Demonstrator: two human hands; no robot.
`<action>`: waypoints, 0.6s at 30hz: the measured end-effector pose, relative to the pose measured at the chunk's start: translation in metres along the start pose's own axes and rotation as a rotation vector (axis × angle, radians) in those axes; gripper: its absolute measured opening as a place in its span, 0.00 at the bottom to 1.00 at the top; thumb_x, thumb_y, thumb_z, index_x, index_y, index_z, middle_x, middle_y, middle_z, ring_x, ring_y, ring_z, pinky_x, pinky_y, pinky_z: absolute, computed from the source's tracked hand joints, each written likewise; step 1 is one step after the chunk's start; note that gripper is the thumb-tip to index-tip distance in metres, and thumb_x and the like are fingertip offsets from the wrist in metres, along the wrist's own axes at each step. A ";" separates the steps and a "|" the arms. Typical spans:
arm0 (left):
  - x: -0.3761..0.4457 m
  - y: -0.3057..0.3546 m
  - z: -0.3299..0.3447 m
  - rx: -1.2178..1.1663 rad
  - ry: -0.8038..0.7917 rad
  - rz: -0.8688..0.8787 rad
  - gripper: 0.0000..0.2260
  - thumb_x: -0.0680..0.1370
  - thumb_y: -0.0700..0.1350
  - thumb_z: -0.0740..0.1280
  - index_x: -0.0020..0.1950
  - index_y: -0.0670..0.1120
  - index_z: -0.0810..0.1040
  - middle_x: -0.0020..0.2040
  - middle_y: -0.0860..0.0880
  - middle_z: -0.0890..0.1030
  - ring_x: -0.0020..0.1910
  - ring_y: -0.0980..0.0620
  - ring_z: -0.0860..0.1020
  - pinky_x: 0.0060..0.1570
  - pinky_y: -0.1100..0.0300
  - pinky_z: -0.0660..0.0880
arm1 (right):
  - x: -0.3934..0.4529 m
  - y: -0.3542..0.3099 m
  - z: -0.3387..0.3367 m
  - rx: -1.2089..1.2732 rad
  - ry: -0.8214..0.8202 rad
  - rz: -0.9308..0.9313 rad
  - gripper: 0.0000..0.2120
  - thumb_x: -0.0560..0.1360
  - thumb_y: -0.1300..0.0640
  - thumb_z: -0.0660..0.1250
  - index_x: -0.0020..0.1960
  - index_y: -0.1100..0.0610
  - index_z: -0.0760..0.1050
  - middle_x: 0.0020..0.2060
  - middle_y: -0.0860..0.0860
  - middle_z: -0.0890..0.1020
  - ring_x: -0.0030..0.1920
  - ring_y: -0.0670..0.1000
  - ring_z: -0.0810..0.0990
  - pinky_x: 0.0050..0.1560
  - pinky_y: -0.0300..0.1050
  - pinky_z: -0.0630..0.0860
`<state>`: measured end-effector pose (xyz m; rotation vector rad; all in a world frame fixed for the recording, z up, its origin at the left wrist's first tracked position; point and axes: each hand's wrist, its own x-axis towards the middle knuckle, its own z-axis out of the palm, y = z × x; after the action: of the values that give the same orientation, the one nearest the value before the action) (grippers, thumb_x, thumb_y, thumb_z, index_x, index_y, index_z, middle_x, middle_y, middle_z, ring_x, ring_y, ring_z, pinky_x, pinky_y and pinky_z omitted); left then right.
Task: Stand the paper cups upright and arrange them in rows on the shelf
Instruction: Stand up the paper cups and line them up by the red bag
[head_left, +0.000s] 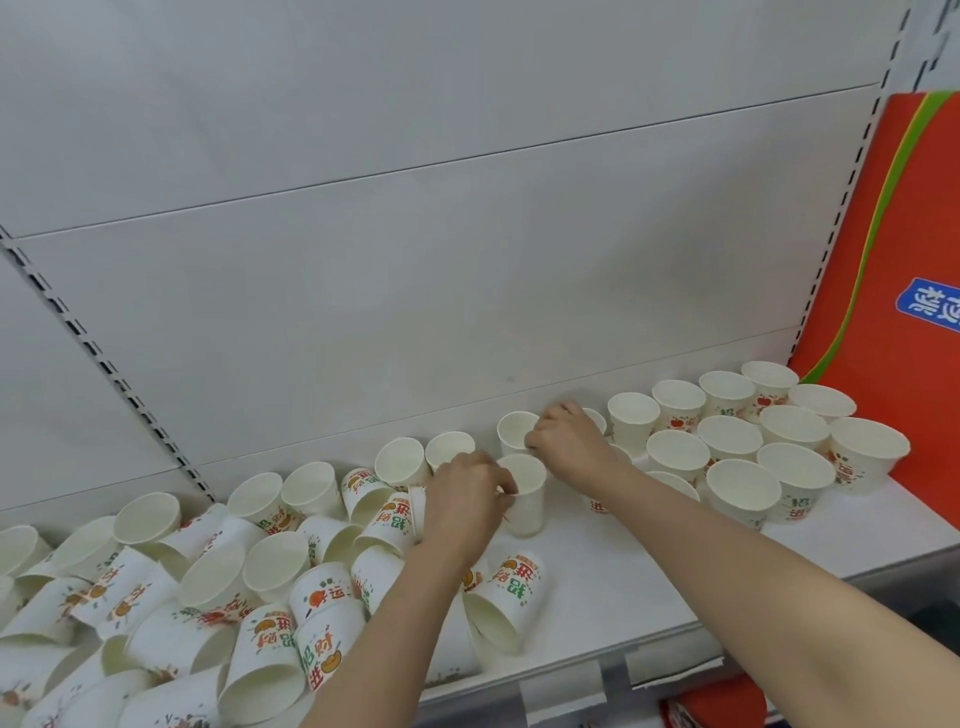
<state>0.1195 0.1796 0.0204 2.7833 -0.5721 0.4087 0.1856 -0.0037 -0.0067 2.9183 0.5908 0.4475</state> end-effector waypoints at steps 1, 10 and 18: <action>-0.001 0.003 0.002 -0.001 -0.007 0.033 0.05 0.73 0.49 0.71 0.47 0.53 0.84 0.51 0.54 0.81 0.51 0.50 0.76 0.47 0.56 0.70 | 0.002 0.001 0.001 -0.002 0.012 -0.004 0.07 0.59 0.56 0.76 0.30 0.52 0.78 0.27 0.46 0.79 0.38 0.52 0.75 0.44 0.45 0.61; -0.018 0.007 0.013 -0.094 -0.054 -0.018 0.16 0.73 0.49 0.71 0.61 0.54 0.80 0.62 0.56 0.78 0.61 0.52 0.73 0.54 0.57 0.71 | -0.030 0.008 -0.019 0.189 0.309 -0.025 0.13 0.61 0.66 0.67 0.43 0.55 0.82 0.38 0.50 0.83 0.42 0.56 0.81 0.44 0.48 0.73; -0.051 -0.035 -0.010 0.038 0.088 -0.309 0.19 0.73 0.50 0.72 0.64 0.51 0.77 0.63 0.51 0.77 0.61 0.48 0.73 0.58 0.54 0.71 | -0.118 -0.058 -0.037 0.541 0.133 -0.321 0.28 0.70 0.46 0.69 0.69 0.50 0.70 0.65 0.46 0.74 0.66 0.47 0.68 0.64 0.46 0.65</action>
<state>0.0868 0.2313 0.0060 2.8078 -0.1113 0.4724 0.0495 0.0053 -0.0128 3.1970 1.3655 0.5056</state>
